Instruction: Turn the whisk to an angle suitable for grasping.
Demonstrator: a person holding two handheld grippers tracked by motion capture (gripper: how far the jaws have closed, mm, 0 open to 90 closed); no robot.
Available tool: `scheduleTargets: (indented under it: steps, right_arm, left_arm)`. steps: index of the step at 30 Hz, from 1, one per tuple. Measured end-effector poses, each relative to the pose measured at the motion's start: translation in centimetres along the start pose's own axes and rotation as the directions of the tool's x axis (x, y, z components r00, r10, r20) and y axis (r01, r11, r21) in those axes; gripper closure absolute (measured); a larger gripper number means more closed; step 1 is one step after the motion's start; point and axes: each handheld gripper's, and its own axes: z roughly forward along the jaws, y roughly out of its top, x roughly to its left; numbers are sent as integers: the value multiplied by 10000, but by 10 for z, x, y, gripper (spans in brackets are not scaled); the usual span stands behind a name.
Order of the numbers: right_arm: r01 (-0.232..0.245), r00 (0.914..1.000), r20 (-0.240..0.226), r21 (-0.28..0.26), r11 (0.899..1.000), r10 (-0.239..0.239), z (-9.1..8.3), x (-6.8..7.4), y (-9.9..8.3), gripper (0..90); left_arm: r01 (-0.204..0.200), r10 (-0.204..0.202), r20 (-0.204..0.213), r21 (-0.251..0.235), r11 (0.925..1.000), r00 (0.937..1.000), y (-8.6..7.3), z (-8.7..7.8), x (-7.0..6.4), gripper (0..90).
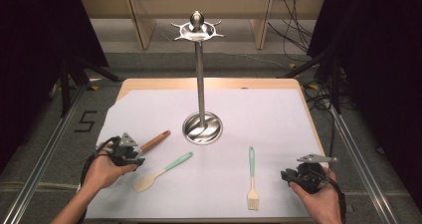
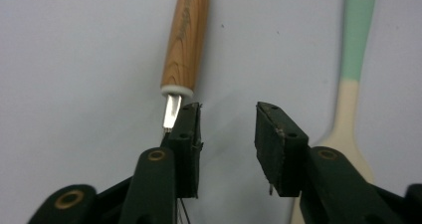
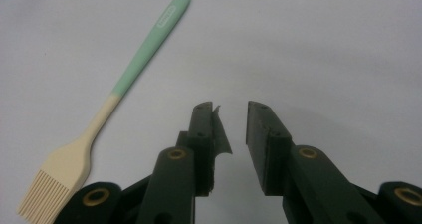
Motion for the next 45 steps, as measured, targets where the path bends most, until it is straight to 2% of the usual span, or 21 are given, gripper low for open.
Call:
scheduleTargets:
  steps: [3, 6, 8, 9, 11, 13, 16, 18, 19, 22, 23, 24, 25, 26, 27, 28, 29, 31, 34, 35, 45]
  right_arm:
    - [-80, 10000, 12, -27, 10000, 80, 1, -2, 0, 733]
    - [-57, 10000, -22, 59, 10000, 57, 1, -5, 1, 732]
    - [-165, 9998, 123, 64, 9998, 164, 1, -5, 1, 732]
    - [34, 9999, 99, 122, 9999, -35, 1, -6, 2, 732]
    - [-74, 9999, 85, 160, 9998, 73, 1, -4, 3, 733]
    - [111, 9999, 70, 130, 9999, -112, 1, -4, 4, 734]
    - [91, 9999, 80, 151, 9998, -93, 1, -3, 5, 735]
    - [204, 9998, 37, 112, 9997, -205, 2, -3, 5, 735]
    - [76, 10000, 51, 236, 9997, -77, 1, -2, 5, 735]
    - [88, 9999, 97, 68, 9999, -88, 2, -1, 4, 735]
    - [78, 9999, 85, 181, 9998, -80, 1, -1, 4, 735]
    - [63, 9999, 87, 169, 9998, -64, 1, -1, 4, 735]
    - [74, 9999, 89, 161, 9998, -76, 1, -1, 4, 736]
    - [79, 9999, 89, 165, 9998, -80, 1, -1, 5, 736]
    - [120, 9999, 82, 219, 9997, -121, 1, -1, 5, 736]
    - [88, 10000, 33, 220, 9997, -88, 1, 0, 5, 736]
    - [94, 10000, 26, 184, 9998, -94, 2, 0, 5, 736]
    - [140, 9999, 25, 256, 9996, -140, 2, 1, 5, 736]
    - [236, 9997, -18, 153, 9996, -236, 3, 1, 5, 736]
    - [-26, 9999, -165, 189, 9998, 29, 2, 3, 5, 736]
    - [24, 9999, -156, 219, 9998, -20, 2, 1, 5, 736]
  left_arm:
    - [-48, 44, -248, -160, 9999, 9997, 11, 2, 7, 558]
    - [-96, 96, -462, -7, 10000, 9989, 22, 6, 14, 529]
    - [-148, 160, -466, 269, 9995, 9988, 29, 10, 20, 516]
    - [-151, 170, -423, 434, 9989, 9990, 32, 12, 23, 508]
    - [-180, 207, -376, 700, 9974, 9991, 39, 14, 27, 495]
    - [-301, 320, -162, 1074, 9938, 9994, 46, 16, 31, 482]
    - [-262, 271, -46, 1371, 9902, 9996, 54, 21, 36, 476]
    - [-229, 218, 87, 1643, 9861, 9997, 57, 26, 41, 472]
    - [-400, 364, 224, 1925, 9805, 9991, 59, 27, 43, 470]
    - [-485, 432, 287, 2195, 9744, 9987, 63, 33, 44, 469]
    - [-527, 450, 386, 2300, 9718, 9982, 64, 34, 43, 470]
    - [-415, 331, 419, 2199, 9746, 9986, 65, 36, 42, 470]
    - [-485, 376, 515, 2295, 9721, 9980, 65, 37, 42, 471]
    - [-370, 260, 516, 2269, 9732, 9983, 65, 40, 40, 473]
    - [-624, 501, 548, 2518, 9658, 9972, 65, 41, 41, 476]
    - [-505, 390, 514, 2459, 9680, 9979, 65, 43, 39, 477]
    - [-527, 386, 588, 2615, 9638, 9975, 65, 47, 38, 479]
    - [-502, 357, 599, 2606, 9641, 9976, 65, 48, 38, 481]
    - [-468, 319, 578, 2779, 9595, 9978, 65, 52, 38, 491]
    - [-522, 376, 562, 2864, 9567, 9977, 65, 52, 38, 496]
    - [-765, 471, 965, 3287, 9414, 9942, 65, 59, 37, 600]
